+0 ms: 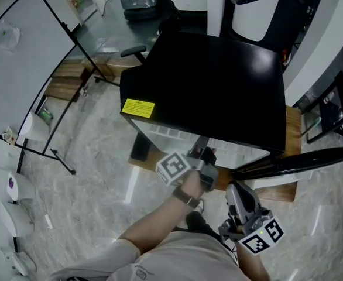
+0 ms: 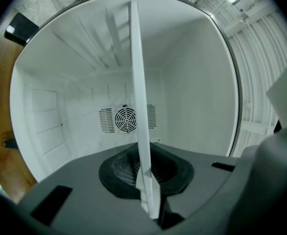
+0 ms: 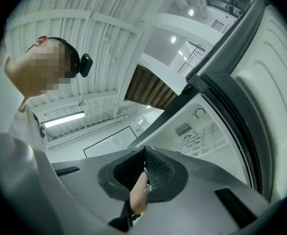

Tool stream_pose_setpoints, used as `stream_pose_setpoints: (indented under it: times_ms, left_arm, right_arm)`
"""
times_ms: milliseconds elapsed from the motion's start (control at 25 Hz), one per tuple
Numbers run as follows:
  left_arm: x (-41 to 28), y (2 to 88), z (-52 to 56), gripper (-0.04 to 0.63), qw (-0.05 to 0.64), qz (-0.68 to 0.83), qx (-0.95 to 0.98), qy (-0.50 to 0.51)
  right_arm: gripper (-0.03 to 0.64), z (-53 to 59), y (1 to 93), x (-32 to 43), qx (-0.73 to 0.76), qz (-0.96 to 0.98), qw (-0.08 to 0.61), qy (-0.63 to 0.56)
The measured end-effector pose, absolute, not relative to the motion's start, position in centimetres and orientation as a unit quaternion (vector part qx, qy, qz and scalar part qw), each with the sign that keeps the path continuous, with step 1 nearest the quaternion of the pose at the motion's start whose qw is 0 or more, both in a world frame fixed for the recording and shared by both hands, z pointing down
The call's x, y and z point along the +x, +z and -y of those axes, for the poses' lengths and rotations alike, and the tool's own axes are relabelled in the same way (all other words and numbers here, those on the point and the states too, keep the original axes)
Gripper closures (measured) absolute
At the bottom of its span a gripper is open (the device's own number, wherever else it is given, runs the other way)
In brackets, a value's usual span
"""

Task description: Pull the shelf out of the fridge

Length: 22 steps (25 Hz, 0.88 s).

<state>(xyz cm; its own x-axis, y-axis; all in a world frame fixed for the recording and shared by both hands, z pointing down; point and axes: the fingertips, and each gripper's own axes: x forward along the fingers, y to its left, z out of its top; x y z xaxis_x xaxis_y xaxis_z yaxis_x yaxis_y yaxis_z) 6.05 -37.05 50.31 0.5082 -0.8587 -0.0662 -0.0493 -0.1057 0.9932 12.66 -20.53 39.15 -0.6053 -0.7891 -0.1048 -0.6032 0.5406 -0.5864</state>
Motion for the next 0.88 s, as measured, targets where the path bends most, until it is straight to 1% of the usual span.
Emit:
stream_pose_setpoints:
  times_ms: [880]
  left_arm:
    - [4.6,49.9,30.3,0.568,0.58,0.342,0.648,-0.356]
  right_arm:
    - [0.597,15.7,39.6,10.1,-0.4,-0.854,0.195,-0.268]
